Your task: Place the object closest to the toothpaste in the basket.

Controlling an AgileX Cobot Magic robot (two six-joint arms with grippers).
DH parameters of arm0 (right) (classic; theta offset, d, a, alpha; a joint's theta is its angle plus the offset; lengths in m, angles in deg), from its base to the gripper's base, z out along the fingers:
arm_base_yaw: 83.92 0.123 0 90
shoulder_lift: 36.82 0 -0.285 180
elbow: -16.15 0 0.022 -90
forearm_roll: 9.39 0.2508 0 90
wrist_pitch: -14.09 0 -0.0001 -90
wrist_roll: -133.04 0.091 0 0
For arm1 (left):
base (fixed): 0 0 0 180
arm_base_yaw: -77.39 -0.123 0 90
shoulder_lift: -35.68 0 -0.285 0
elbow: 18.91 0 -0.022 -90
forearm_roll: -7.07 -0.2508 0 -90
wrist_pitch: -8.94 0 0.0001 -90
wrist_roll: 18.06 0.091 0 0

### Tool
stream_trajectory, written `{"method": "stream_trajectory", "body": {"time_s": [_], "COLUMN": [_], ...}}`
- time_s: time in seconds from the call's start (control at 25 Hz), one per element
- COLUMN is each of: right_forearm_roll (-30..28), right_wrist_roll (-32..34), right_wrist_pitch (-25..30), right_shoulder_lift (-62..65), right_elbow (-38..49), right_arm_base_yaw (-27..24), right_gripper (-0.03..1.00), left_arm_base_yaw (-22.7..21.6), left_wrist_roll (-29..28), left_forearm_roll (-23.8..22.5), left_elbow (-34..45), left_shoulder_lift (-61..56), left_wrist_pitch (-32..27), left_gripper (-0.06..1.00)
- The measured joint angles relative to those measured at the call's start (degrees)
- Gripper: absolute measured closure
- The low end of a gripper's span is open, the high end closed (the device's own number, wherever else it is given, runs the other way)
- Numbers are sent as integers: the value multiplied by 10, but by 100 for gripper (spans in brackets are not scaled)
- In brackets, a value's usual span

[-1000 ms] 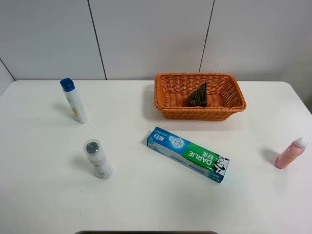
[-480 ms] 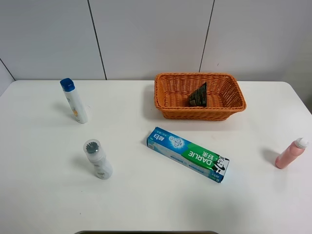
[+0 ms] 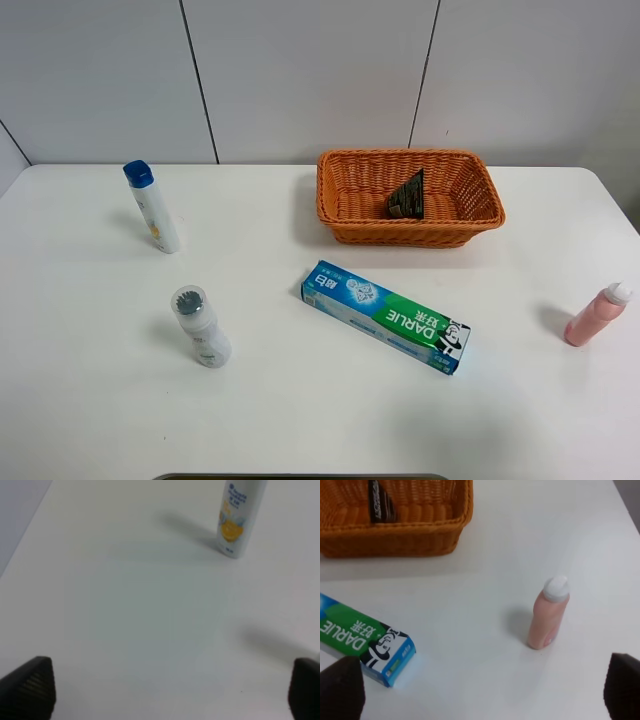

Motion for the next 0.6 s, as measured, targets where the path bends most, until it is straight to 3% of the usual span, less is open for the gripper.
{"method": "stream_trajectory", "body": {"time_s": [0.6], "right_forearm_roll": [12], "right_wrist_roll": [-20], "right_wrist_pitch": [-1], "right_shoulder_lift": [0], "right_elbow": [1], "right_arm_base_yaw": [0], "right_gripper": [-2], "left_arm_base_yaw": [0], "left_wrist_roll": [0], "left_forearm_roll": [0], "left_elbow": [0], "left_shoulder_lift": [0], "left_wrist_pitch": [0], "left_gripper": [0]}}
